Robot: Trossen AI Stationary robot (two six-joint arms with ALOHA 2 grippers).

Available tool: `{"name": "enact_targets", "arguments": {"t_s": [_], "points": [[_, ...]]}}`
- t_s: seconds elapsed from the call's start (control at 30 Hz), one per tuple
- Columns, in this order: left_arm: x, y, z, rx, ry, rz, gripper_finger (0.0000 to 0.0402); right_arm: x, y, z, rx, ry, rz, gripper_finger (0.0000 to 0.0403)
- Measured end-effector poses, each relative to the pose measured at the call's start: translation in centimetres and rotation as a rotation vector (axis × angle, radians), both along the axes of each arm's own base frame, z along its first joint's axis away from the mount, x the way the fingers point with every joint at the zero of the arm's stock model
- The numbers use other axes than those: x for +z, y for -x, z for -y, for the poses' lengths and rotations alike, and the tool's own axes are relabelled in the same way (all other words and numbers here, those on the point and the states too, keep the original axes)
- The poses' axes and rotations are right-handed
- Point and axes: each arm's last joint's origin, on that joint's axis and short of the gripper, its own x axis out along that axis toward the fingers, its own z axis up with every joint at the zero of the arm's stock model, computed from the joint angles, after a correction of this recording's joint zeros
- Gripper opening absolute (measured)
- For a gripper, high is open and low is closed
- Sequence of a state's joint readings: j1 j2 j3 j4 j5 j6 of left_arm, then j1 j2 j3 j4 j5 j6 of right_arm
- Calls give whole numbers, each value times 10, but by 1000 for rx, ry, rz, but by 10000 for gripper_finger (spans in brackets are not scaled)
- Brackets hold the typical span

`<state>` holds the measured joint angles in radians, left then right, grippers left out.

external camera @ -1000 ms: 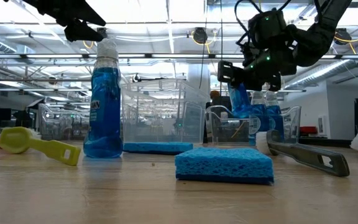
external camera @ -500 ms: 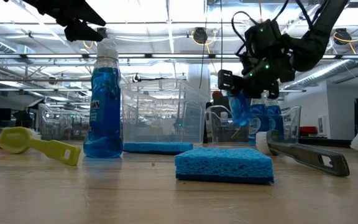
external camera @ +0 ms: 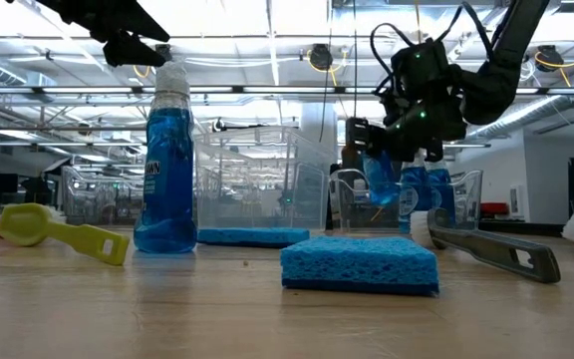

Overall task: Pick & Place Kitchen Sink Supplies
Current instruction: Put the blue dish soap into the right transparent bin

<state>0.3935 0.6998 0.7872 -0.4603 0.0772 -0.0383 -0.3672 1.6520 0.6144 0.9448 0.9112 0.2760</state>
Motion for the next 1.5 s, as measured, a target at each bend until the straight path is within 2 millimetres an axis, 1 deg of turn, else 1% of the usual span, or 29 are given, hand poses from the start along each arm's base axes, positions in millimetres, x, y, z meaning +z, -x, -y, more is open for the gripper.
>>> {"name": "enact_targets", "arguments": {"t_s": [0.13, 0.5, 1.5], "points": [[0, 0, 0, 0, -2, -1, 349, -1, 0, -1, 3, -5, -13, 122], [0, 0, 0, 0, -3, -1, 349, -1, 0, -1, 2, -5, -14, 170], [0, 0, 0, -1, -3, -1, 349, -3, 0, -1, 3, -15, -39, 180]]}}
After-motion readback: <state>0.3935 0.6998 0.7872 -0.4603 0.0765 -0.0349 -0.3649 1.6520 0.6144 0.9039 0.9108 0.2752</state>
